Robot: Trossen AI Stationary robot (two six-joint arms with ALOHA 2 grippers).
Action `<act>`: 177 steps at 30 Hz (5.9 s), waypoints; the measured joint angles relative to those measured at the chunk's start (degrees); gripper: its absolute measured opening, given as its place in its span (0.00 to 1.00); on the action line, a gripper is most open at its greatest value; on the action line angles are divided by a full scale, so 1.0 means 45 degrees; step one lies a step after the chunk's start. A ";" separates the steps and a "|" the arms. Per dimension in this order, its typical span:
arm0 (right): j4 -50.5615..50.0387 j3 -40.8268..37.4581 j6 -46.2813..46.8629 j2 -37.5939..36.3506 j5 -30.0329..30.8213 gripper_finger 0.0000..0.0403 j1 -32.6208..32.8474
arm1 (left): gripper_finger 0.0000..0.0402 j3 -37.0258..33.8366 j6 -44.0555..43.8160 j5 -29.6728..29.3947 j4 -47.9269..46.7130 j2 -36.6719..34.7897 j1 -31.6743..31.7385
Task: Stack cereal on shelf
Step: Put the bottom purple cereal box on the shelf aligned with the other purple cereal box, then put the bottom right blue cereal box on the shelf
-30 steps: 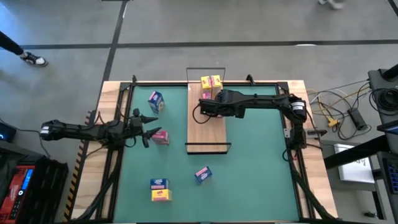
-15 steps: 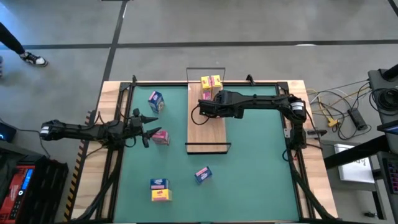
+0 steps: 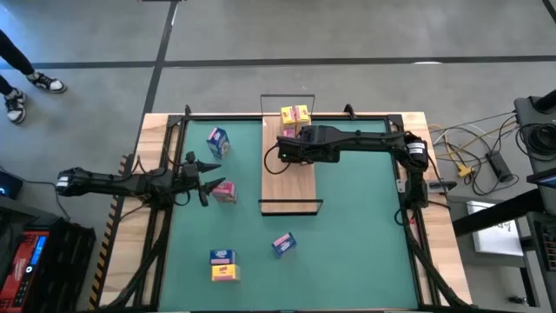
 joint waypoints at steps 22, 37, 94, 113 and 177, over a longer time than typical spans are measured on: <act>-0.0044 0.0227 -0.3174 -0.0015 -0.2617 0.81 -0.2055 | 0.54 -0.0001 -0.0002 -0.0002 0.0000 0.0001 0.0000; 0.0333 0.0227 -0.3613 -0.0015 -0.2622 0.80 -0.2048 | 0.54 -0.0002 -0.0004 0.0000 -0.0002 0.0004 0.0000; 0.0762 0.0222 -0.3494 -0.0015 -0.2512 0.55 -0.2254 | 0.54 0.0001 -0.0004 0.0000 0.0000 0.0004 0.0000; -0.0017 0.0222 -0.3734 -0.0906 -0.2558 0.89 -0.1535 | 0.54 0.0000 -0.0005 0.0000 -0.0005 0.0005 0.0000; 0.4518 -0.2450 -1.0216 -0.1632 0.6174 0.61 1.2060 | 0.54 0.0001 -0.0003 -0.0001 -0.0004 0.0050 0.0000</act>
